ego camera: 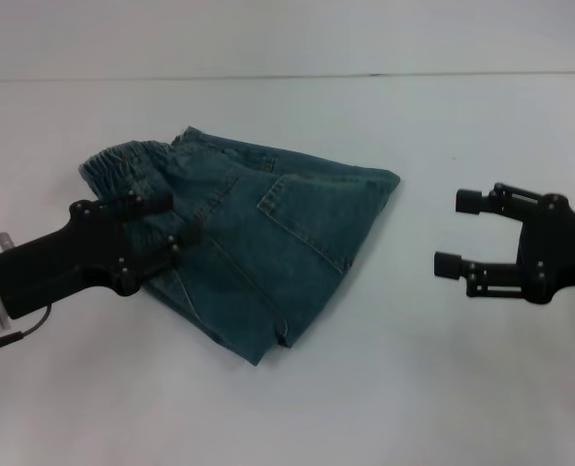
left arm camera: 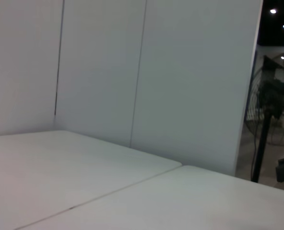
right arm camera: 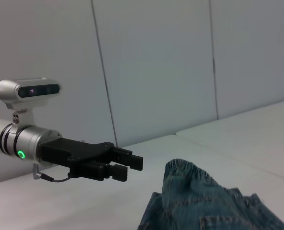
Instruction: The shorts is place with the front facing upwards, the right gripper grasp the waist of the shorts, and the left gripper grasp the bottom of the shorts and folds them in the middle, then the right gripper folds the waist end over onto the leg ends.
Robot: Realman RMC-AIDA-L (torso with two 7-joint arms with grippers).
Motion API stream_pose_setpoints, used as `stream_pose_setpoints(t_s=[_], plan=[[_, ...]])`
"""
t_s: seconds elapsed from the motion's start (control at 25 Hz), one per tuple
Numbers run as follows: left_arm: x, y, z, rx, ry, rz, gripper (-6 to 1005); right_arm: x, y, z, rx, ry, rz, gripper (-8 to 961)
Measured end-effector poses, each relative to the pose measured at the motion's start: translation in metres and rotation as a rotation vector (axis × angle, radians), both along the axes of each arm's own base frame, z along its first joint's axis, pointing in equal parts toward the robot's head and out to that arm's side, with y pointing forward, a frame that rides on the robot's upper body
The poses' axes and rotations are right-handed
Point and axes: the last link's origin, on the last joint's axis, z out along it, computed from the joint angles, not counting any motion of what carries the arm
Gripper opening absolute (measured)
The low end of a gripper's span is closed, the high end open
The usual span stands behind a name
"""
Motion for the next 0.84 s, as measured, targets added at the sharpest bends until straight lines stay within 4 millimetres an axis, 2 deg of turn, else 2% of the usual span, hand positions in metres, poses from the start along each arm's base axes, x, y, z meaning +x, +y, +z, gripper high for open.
stream_pose_setpoints(t_s=[0.16, 0.36, 0.84], plan=[[0.002, 0.002, -0.002, -0.037, 0.025, -0.006, 563, 0.008, -0.005, -0.009, -0.012, -0.011, -0.001, 938], [0.000, 0.002, -0.005, -0.077, 0.056, -0.005, 762, 0.008, -0.006, -0.016, -0.028, -0.010, 0.010, 931], [-0.003, 0.001, -0.008, -0.102, 0.085, 0.014, 946, -0.002, 0.007, -0.035, -0.068, -0.033, 0.023, 931]])
